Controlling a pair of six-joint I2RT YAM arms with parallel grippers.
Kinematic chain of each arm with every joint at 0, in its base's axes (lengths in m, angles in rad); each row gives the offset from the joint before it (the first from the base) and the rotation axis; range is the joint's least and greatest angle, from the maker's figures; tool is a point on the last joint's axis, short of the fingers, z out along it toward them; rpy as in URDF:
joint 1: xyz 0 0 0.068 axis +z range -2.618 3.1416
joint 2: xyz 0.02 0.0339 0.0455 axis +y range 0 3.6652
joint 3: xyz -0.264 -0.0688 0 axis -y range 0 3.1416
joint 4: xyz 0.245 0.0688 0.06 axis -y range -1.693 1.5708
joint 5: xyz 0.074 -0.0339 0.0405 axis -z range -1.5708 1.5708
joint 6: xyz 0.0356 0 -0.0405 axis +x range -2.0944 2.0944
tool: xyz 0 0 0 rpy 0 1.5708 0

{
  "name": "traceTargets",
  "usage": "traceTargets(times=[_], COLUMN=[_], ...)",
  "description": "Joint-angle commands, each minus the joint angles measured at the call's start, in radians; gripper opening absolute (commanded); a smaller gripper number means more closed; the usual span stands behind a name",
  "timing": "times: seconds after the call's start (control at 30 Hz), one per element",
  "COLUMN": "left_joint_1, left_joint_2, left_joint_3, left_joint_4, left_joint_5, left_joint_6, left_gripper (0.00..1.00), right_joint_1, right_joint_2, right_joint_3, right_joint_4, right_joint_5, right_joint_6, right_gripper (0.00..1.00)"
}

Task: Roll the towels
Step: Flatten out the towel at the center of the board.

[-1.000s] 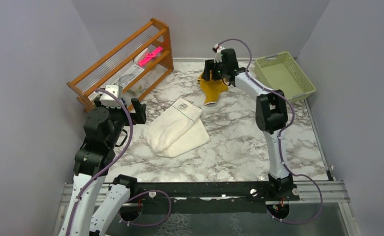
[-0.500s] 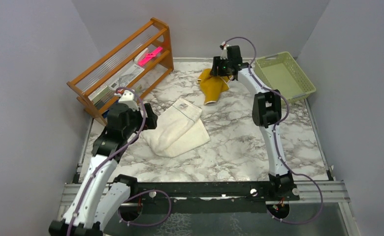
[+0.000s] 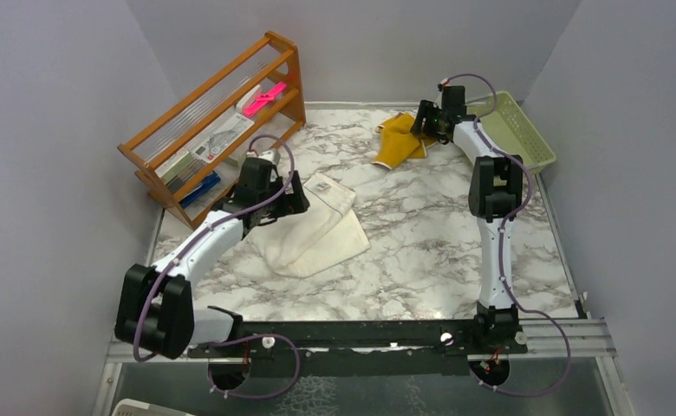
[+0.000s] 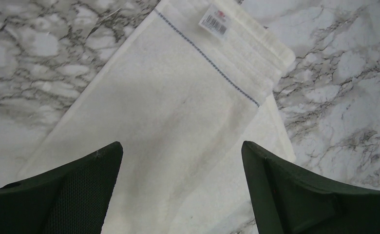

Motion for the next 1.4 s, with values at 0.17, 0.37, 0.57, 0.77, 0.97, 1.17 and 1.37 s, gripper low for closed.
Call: traceTargets(times=[0.17,0.37,0.57,0.77,0.97,1.17,1.37], left_joint_1=[-0.173,-0.206,-0.214,-0.214,-0.214,-0.214,-0.214], left_joint_2=[0.348,0.607,0.710,0.698,0.538,0.209,-0.083], left_joint_3=[0.219,0.415,0.477,0.457,0.453,0.396,0.325], left_joint_4=[0.153,0.115,0.101,0.115,0.067,0.066,0.038], left_joint_5=[-0.255,-0.389,-0.397,-0.373,-0.381,-0.367,-0.475], left_joint_6=[0.004,0.069,0.086,0.110,0.138,0.165,0.210], left_gripper=[0.86,0.77,0.45,0.00,0.00,0.00,0.00], right_joint_1=[0.052,0.143,0.214,0.216,0.213,0.173,0.144], right_joint_2=[-0.274,-0.359,-0.381,-0.298,-0.150,0.070,-0.040], right_joint_3=[-0.248,-0.291,-0.426,-0.465,-0.323,0.092,0.052], right_joint_4=[0.131,0.094,0.110,0.141,0.142,0.078,0.202], right_joint_5=[0.111,0.188,0.232,0.253,0.272,0.287,0.086], right_joint_6=[0.033,-0.044,-0.068,-0.053,-0.053,-0.078,-0.042], right_gripper=[0.67,0.70,0.70,0.70,0.31,0.01,0.60])
